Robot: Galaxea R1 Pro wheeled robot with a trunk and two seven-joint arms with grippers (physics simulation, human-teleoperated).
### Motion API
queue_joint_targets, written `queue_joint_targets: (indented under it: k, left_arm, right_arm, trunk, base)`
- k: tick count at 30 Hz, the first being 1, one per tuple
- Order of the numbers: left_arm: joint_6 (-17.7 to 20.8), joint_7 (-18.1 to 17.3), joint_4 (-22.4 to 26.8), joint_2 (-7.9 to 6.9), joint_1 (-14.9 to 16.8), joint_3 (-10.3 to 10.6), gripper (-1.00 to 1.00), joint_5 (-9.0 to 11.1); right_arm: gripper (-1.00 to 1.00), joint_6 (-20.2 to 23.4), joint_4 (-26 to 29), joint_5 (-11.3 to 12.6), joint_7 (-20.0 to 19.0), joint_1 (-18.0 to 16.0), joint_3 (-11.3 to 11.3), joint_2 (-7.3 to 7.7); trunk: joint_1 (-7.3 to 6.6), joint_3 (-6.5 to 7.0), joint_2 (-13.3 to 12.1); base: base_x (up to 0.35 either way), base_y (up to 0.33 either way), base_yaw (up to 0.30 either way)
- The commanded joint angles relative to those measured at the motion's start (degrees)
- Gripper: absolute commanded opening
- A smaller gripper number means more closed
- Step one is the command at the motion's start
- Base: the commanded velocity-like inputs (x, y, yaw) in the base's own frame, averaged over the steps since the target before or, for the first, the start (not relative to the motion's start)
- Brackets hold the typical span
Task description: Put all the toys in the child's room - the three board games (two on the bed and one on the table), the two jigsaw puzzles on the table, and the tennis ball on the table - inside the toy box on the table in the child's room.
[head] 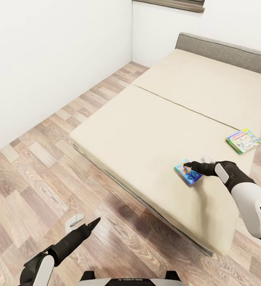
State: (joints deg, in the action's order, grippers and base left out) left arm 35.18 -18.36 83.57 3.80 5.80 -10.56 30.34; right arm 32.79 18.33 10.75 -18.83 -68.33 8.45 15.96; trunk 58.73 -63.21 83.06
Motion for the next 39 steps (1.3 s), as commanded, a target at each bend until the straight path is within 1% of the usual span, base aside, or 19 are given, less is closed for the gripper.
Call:
queue_joint_targets:
  k: [1,8,27,39]
  left_arm:
    - [0.49,-0.17,0.02,0.07,0.05,-0.16,1.0,0.24]
    - [0.5,-0.16,0.02,0.07,0.07,-0.14,1.0,0.24]
    - [0.5,-0.1,-0.03,0.07,0.09,-0.16,1.0,0.24]
    - [0.41,-0.1,-0.17,0.07,0.09,-0.17,1.0,0.19]
  right_arm:
    - [1.0,0.46,-4.27,0.32,-0.14,0.03,0.19,-0.04]
    - [1.0,0.44,-4.27,0.3,-0.15,0.04,0.19,-0.13]
    - [1.0,0.4,-4.27,0.27,-0.15,0.04,0.17,-0.29]
    - [1.0,0.36,-4.27,0.24,-0.15,0.04,0.17,-0.31]
  trunk:
    - [0.0,-0.04,0.02]
    - [0.0,-0.04,0.02]
    - [0.0,-0.04,0.02]
    - [0.0,-0.04,0.02]
  base:
    - [-0.123,0.0,0.074]
    - [-0.206,0.0,0.077]
    - [-0.302,0.0,0.082]
    - [-0.104,0.0,0.083]
